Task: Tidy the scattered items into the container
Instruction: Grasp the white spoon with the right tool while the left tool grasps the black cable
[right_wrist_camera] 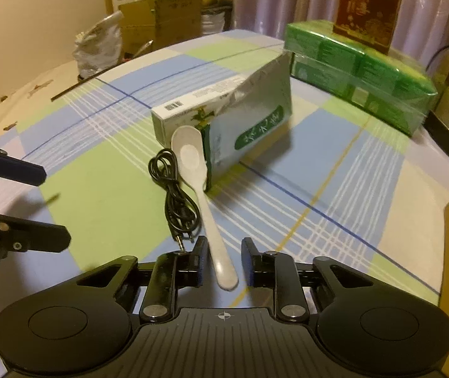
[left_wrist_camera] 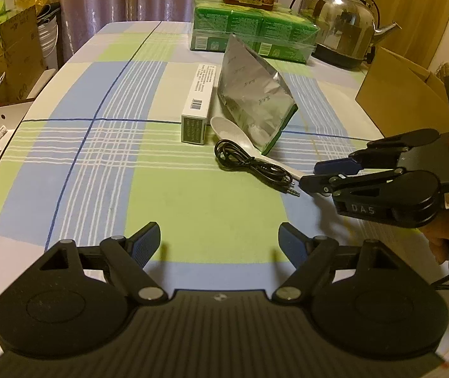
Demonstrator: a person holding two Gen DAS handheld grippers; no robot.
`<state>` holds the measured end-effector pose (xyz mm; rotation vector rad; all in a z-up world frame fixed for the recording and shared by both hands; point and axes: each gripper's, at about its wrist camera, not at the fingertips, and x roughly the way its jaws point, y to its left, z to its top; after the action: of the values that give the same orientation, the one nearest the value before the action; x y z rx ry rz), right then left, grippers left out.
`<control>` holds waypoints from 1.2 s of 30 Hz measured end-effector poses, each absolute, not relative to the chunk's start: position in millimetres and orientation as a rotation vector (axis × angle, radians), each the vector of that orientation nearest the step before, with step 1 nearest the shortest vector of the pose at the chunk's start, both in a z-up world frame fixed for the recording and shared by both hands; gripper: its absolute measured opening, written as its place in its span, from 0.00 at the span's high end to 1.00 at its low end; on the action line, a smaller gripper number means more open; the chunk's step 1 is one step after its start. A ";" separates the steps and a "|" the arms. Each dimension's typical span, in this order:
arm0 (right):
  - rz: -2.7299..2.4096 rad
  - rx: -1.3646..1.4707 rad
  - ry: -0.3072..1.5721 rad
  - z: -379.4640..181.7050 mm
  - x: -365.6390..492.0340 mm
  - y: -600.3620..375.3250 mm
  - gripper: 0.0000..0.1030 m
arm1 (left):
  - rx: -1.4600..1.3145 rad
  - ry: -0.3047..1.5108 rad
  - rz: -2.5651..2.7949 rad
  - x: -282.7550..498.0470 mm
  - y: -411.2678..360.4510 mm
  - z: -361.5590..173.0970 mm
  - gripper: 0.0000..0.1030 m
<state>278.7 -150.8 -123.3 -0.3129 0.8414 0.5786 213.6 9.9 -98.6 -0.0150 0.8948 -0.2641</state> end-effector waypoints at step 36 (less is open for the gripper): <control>0.384 -0.148 0.888 -120.1 198.9 -199.9 0.51 | -0.015 0.918 -0.253 255.2 -20.8 -116.9 0.65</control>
<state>198.9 -199.9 -120.1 -0.1484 0.8882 0.3836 255.2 -20.8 -116.9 -0.0146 0.9177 -0.2530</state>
